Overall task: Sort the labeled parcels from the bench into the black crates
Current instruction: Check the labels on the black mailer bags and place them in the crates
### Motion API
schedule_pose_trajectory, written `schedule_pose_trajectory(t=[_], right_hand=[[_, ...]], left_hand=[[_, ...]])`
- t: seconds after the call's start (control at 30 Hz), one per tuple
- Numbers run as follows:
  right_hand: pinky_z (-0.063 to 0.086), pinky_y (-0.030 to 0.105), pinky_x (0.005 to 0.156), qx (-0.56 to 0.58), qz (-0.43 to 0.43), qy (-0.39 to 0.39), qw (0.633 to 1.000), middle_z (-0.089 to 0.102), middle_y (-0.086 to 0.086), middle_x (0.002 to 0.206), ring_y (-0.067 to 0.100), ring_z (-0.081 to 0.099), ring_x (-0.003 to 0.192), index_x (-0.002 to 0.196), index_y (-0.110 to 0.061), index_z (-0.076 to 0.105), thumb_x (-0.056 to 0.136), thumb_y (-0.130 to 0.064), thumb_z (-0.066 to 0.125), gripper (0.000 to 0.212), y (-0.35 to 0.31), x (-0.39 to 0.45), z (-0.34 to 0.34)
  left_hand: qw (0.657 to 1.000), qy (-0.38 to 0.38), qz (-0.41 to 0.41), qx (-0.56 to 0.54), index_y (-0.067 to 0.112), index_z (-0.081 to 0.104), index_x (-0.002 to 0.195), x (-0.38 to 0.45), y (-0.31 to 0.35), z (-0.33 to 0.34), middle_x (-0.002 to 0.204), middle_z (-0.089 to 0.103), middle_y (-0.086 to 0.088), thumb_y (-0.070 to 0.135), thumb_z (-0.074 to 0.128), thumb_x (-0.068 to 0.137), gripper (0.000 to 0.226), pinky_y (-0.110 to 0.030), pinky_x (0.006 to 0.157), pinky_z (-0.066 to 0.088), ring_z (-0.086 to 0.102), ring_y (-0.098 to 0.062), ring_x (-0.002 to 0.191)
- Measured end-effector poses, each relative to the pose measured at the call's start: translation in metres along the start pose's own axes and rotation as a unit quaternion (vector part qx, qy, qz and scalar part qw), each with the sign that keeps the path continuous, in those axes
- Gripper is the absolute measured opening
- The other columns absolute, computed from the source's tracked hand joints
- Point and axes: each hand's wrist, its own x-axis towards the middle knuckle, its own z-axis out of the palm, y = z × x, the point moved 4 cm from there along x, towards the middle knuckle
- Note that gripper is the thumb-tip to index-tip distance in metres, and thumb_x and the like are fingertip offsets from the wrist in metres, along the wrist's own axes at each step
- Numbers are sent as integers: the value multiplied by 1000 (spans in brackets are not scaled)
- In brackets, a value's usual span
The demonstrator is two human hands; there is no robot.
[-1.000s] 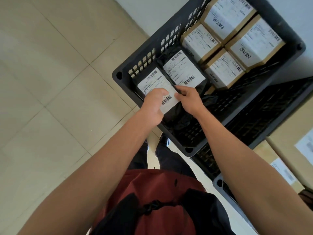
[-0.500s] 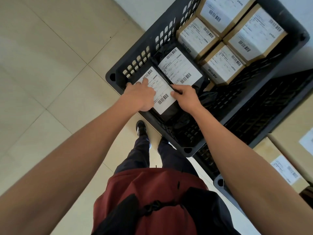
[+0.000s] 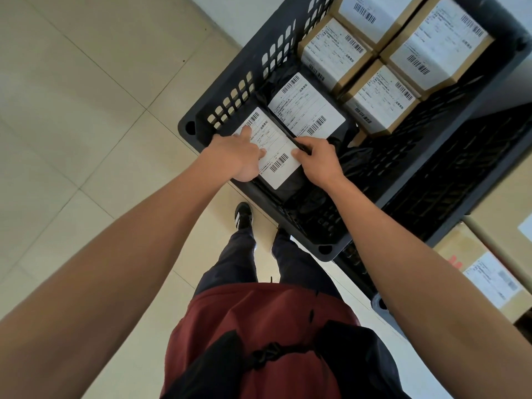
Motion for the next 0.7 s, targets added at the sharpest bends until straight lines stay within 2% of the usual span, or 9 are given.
schedule_pose_trajectory(t=[0.13, 0.23, 0.27, 0.33, 0.4, 0.5, 0.57, 0.63, 0.7], right_hand=[[45, 20, 91, -13, 26, 34, 999, 75, 2, 115, 16, 66, 111, 122, -11, 75, 103, -21, 62, 25, 0, -10, 3], [48, 24, 102, -11, 50, 69, 996, 73, 2, 126, 17, 65, 120, 130, -12, 71, 99, -20, 67, 32, 0, -21, 0], [44, 22, 106, -13, 57, 79, 995, 70, 2, 132, 17, 63, 125, 135, -12, 68, 98, -19, 69, 38, 0, -27, 0], [34, 12, 101, -24, 78, 89, 993, 64, 3, 141, 18, 55, 134, 144, -13, 60, 96, -15, 70, 49, 3, -38, 0], [32, 11, 99, -43, 88, 102, 990, 59, 6, 145, 22, 50, 137, 150, -13, 52, 96, -11, 71, 58, 5, -46, 4], [41, 35, 116, -129, 41, 149, 979, 51, 12, 151, 29, 46, 140, 153, -10, 48, 92, -7, 75, 67, 2, -52, 13], [47, 50, 111, -204, -10, 171, 964, 43, 14, 156, 34, 40, 142, 154, -13, 47, 89, -8, 78, 73, -5, -58, 18], [45, 57, 111, -278, -55, 143, 948, 28, 16, 166, 38, 30, 149, 159, -20, 39, 87, -17, 82, 84, -16, -60, 24], [36, 57, 117, -326, -51, 74, 941, 5, 12, 174, 37, 13, 157, 164, -27, 24, 88, -28, 82, 96, -18, -56, 33]], left_hand=[[1000, 14, 0, -1, 39, 20, 164, 3, -3, 5, 166, 10, -14, 26, 44, 104, 66, -57, 114, 34, 28, -34, 146], [1000, 23, 9, 5, 36, 21, 164, 4, -6, 6, 165, 12, -15, 30, 42, 105, 63, -59, 117, 31, 25, -36, 148], [1000, 23, 12, 8, 36, 20, 164, 4, -6, 6, 165, 12, -15, 30, 42, 105, 63, -59, 118, 30, 24, -37, 148], [999, 24, 17, 18, 36, 19, 165, 5, -7, 5, 165, 13, -16, 31, 42, 105, 64, -60, 119, 28, 23, -40, 148], [998, 33, 23, 38, 37, 21, 164, 7, -8, 4, 166, 12, -17, 32, 42, 104, 64, -61, 120, 25, 19, -44, 149], [997, 58, 46, 40, 40, 27, 162, 11, -15, 2, 168, 10, -18, 30, 44, 105, 61, -64, 121, 22, 11, -47, 152], [993, 89, 69, 20, 38, 39, 158, 15, -22, -2, 166, 14, -18, 30, 46, 105, 54, -63, 120, 25, 11, -45, 152], [987, 125, 97, 1, 35, 39, 157, 19, -26, -5, 168, 9, -15, 32, 50, 104, 54, -62, 121, 23, 4, -42, 155], [983, 137, 122, -3, 39, 31, 160, 24, -26, -7, 172, -3, -11, 34, 54, 103, 61, -63, 122, 17, -6, -39, 158]])
